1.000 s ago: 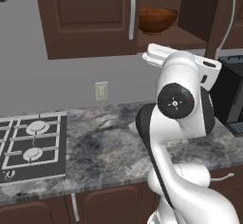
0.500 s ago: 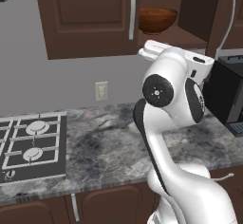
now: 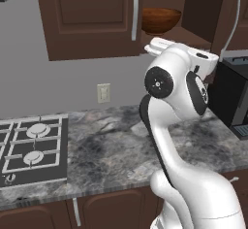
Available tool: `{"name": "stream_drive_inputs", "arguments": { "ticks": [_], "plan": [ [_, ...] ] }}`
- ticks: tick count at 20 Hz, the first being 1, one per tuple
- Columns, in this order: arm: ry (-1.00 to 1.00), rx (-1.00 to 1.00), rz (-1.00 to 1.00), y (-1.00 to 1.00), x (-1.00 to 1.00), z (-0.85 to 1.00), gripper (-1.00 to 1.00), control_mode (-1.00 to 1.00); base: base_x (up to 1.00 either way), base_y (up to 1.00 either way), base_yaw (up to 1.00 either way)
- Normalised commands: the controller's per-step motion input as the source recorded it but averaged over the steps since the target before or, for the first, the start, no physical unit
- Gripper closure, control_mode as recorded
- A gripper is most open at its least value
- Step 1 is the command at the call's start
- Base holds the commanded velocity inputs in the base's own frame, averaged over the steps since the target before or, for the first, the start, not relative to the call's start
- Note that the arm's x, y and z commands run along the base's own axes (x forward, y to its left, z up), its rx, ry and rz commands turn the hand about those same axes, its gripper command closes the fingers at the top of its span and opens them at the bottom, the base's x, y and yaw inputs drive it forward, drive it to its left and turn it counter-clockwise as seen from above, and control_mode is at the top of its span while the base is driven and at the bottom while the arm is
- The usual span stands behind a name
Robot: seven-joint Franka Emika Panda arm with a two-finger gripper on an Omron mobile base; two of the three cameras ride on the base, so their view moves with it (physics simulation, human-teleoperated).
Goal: Move the bowls from the cabinet to the plates on the dining table.
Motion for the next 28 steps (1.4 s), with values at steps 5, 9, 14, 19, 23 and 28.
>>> {"name": "stream_drive_inputs", "arguments": {
  "ticks": [5,9,14,19,23,28],
  "plan": [
    [0.00,0.00,-0.03,-0.07,0.28,-0.03,-1.00,-1.00,0.00,0.00,0.00],
    [0.00,0.00,-0.01,0.04,0.41,-0.17,-1.00,-1.00,0.00,0.00,0.00],
    [0.00,0.00,-0.03,-0.06,0.31,-0.06,-1.00,-1.00,0.00,0.00,0.00],
    [0.00,0.00,-0.03,-0.13,0.22,-0.01,-1.00,-1.00,0.00,0.00,0.00],
    [0.00,0.00,-0.02,-0.03,0.28,-0.04,-1.00,-1.00,0.00,0.00,0.00],
    [0.00,0.00,-0.05,-0.24,0.05,0.00,-1.00,-1.00,0.00,0.00,0.00]
  ]
}}
